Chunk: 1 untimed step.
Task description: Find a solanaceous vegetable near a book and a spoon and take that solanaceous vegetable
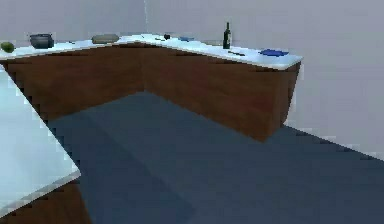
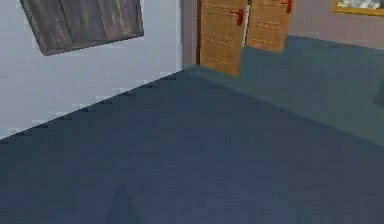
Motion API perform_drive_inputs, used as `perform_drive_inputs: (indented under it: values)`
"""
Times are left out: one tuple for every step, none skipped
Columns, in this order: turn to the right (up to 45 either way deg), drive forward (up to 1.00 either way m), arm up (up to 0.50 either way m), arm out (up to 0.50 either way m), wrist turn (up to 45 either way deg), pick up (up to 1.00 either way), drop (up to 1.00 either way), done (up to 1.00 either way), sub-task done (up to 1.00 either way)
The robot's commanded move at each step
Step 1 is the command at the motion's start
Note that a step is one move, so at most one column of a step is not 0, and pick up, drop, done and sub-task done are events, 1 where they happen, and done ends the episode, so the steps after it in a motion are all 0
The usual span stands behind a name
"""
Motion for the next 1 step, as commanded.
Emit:
perform_drive_inputs:
  values:
    - [6.0,0.0,0.0,0.0,0.0,0.0,0.0,0.0,0.0]
